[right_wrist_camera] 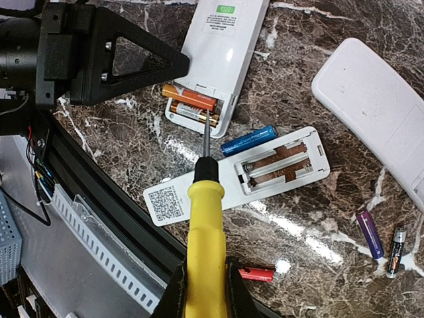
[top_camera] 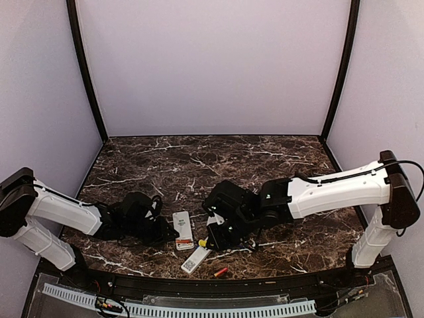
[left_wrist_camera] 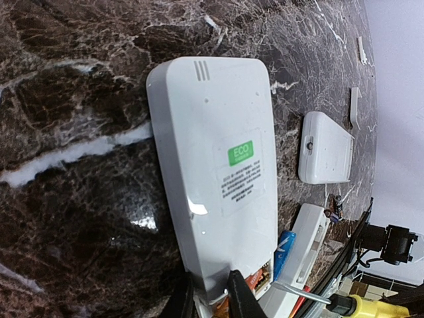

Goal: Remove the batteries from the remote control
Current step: Remove the battery from the remote control without the battery cover.

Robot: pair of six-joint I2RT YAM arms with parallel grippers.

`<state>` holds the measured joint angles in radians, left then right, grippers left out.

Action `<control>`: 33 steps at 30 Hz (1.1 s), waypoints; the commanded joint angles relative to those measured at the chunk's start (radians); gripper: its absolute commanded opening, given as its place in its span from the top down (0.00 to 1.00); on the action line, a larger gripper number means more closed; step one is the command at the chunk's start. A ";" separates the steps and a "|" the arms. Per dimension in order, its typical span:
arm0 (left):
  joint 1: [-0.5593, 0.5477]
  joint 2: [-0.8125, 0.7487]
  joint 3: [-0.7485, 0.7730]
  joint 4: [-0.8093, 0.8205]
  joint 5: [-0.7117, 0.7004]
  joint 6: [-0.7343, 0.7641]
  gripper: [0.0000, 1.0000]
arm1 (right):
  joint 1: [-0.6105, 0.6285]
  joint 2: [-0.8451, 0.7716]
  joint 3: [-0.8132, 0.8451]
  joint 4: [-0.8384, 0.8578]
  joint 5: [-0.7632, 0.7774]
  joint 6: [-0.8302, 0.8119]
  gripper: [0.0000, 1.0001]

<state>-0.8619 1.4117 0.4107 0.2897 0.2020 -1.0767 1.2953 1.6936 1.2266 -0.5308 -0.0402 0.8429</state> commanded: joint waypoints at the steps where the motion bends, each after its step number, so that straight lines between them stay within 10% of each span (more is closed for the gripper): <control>1: -0.005 0.001 -0.003 -0.074 0.004 0.020 0.83 | 0.007 0.035 0.023 -0.014 0.016 -0.002 1.00; 33: -0.005 -0.015 0.004 -0.104 0.006 0.025 0.84 | 0.003 0.015 -0.019 0.129 -0.012 -0.035 1.00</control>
<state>-0.8619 1.4075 0.4183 0.2672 0.2058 -1.0668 1.2953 1.7252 1.2133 -0.3981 -0.0742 0.8078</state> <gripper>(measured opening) 0.164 0.129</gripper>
